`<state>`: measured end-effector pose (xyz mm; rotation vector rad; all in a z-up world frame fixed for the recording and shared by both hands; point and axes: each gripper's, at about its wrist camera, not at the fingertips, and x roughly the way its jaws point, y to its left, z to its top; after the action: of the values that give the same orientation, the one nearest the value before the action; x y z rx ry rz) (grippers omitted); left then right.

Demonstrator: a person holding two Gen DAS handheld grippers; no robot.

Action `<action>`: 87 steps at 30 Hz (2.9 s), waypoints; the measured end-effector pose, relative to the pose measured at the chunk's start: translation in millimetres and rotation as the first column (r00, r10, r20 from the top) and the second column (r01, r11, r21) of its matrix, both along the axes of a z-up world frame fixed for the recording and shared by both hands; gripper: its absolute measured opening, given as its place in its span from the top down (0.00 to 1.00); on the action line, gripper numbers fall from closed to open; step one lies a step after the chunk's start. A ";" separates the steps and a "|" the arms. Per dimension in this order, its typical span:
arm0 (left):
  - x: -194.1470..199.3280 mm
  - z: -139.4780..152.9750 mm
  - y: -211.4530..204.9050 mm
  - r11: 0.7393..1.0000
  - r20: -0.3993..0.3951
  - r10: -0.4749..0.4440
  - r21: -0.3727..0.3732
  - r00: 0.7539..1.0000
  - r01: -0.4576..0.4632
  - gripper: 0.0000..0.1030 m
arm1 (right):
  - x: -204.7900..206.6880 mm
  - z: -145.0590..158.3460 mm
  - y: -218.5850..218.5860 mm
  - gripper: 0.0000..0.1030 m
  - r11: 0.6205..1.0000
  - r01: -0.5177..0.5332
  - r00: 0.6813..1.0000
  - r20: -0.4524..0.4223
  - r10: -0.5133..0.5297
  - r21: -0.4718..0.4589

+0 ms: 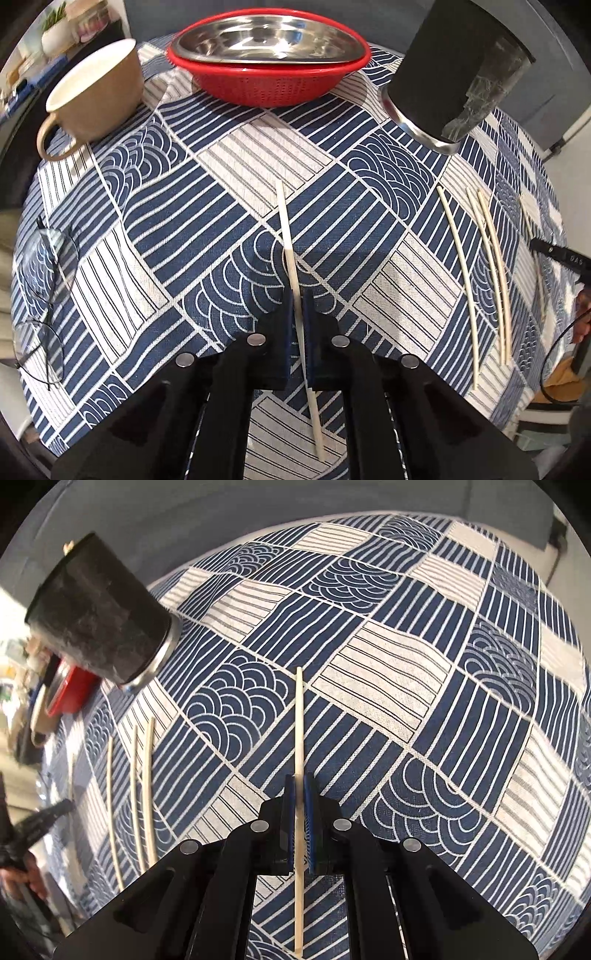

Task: Organize utensils
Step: 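Lift the left tool's chopstick over the black holder while the right tool carries its chopstick there, then open both tools to drop the chopsticks into the black holder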

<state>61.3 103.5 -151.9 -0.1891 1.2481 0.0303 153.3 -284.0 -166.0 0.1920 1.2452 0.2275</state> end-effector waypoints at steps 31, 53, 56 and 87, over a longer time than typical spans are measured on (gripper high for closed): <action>46.4 168.8 37.4 0.995 0.312 0.081 0.027 0.946 -0.094 0.95 | 58.4 186.2 -38.8 0.96 0.989 0.073 0.901 0.416 -0.120 0.126; 162.1 235.7 -75.0 0.992 0.529 -0.067 -0.059 0.846 0.116 0.95 | 82.6 265.4 75.6 0.95 0.970 -0.239 0.658 0.742 0.124 0.050; 171.9 229.1 -79.9 0.986 0.552 -0.068 -0.089 0.831 0.140 0.95 | 93.6 261.7 84.4 0.95 0.957 -0.266 0.656 0.749 0.093 0.114; 171.9 146.6 -85.5 0.975 0.636 -0.056 -0.132 0.770 0.180 0.95 | 125.0 153.6 161.3 0.95 0.906 -0.389 0.736 0.648 0.195 0.169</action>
<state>233.2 17.9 -5.2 -0.2560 0.5786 -0.2473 278.2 -122.6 -12.4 0.1547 0.5609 0.7048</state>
